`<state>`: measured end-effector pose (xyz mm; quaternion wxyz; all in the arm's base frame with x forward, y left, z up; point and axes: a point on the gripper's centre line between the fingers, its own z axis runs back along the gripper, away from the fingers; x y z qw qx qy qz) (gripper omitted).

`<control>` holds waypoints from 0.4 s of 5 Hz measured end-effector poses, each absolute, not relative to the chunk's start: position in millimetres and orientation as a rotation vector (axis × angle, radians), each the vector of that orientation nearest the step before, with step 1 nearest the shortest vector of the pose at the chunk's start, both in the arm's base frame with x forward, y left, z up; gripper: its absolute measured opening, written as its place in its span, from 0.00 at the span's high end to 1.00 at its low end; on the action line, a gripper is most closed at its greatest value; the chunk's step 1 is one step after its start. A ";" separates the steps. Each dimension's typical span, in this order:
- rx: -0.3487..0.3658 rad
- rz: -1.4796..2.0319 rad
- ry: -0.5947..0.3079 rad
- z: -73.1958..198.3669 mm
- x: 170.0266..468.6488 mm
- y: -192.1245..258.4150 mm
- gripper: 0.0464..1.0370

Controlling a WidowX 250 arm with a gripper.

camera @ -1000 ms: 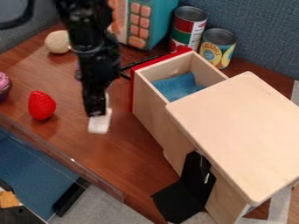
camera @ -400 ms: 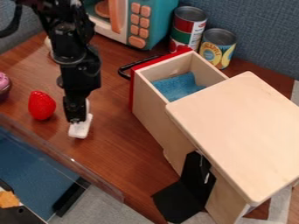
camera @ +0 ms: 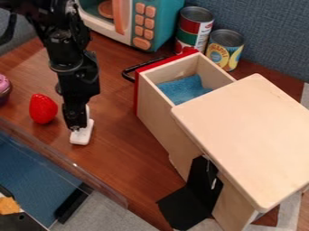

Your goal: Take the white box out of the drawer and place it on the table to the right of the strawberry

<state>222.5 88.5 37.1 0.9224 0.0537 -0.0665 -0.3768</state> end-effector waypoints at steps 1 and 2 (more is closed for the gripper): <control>0.099 -0.754 -0.158 36.4 221.8 89.6 0.28; 0.120 -0.742 -0.192 46.5 220.7 90.1 0.04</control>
